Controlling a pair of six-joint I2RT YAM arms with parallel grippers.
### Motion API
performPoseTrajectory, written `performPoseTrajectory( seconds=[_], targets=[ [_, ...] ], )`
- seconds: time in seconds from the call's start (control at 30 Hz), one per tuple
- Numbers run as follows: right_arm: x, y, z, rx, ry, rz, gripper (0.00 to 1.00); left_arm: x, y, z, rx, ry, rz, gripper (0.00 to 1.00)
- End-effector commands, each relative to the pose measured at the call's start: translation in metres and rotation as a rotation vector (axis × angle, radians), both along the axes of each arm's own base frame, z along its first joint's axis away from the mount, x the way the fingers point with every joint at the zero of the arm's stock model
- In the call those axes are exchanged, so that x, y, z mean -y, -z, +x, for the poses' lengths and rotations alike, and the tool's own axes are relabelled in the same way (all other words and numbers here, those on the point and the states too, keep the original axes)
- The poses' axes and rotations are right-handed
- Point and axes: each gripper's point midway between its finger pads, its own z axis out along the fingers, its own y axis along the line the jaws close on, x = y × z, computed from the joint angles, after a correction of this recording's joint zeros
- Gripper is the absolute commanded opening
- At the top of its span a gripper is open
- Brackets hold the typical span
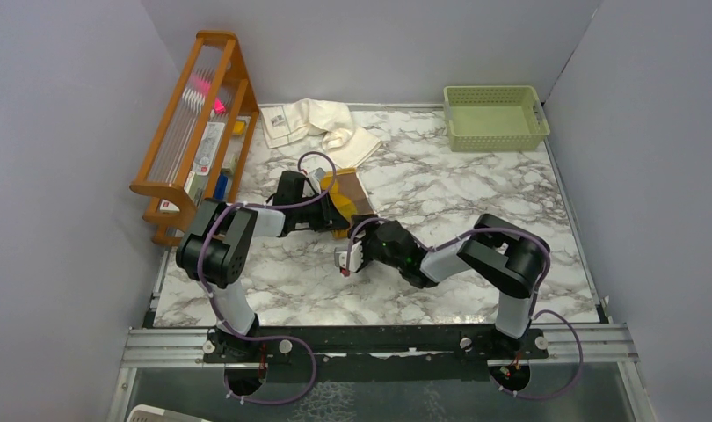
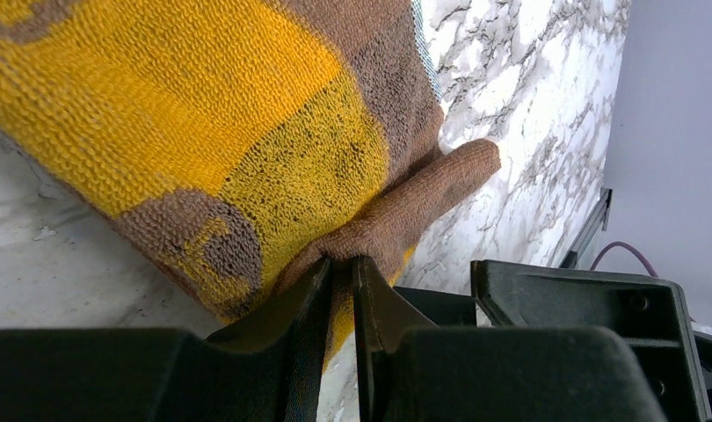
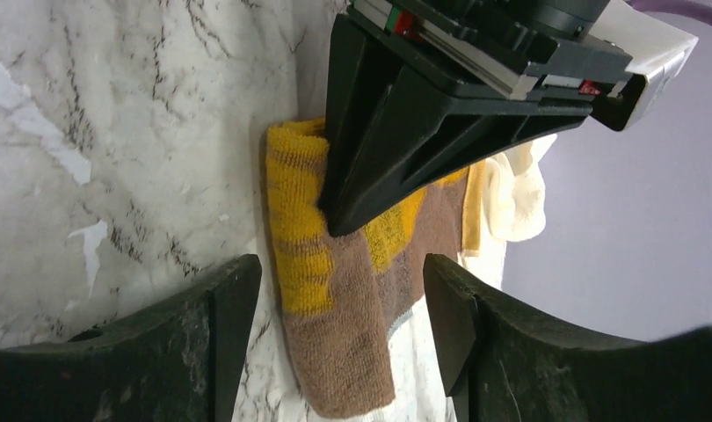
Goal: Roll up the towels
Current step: Roll the towel at the center of the board.
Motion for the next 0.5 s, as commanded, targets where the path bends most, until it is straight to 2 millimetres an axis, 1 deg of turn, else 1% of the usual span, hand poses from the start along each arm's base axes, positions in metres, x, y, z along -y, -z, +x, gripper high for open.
performPoseTrajectory(
  seconds=[0.0, 0.1, 0.2, 0.3, 0.37, 0.47],
  targets=[
    [0.002, 0.045, -0.013, -0.14, -0.023, -0.107, 0.68, -0.014, 0.038, -0.018, -0.105, 0.0, 0.095, 0.2],
    [0.005, 0.053, -0.01, -0.178, -0.008, -0.127, 0.63, -0.014, 0.04, -0.019, -0.111, 0.005, 0.094, 0.2],
    [0.009, 0.057, -0.008, -0.203, 0.005, -0.139, 0.61, -0.013, 0.041, -0.02, -0.114, 0.01, 0.092, 0.2],
    [0.016, 0.06, -0.005, -0.219, 0.031, -0.159, 0.53, -0.014, 0.041, -0.02, -0.116, 0.014, 0.09, 0.2],
    [0.021, 0.061, -0.001, -0.233, 0.051, -0.163, 0.49, -0.014, 0.041, -0.02, -0.118, 0.015, 0.09, 0.2],
    [0.025, 0.063, 0.004, -0.254, 0.076, -0.166, 0.48, -0.014, 0.04, -0.02, -0.115, 0.016, 0.089, 0.2]
  ],
)
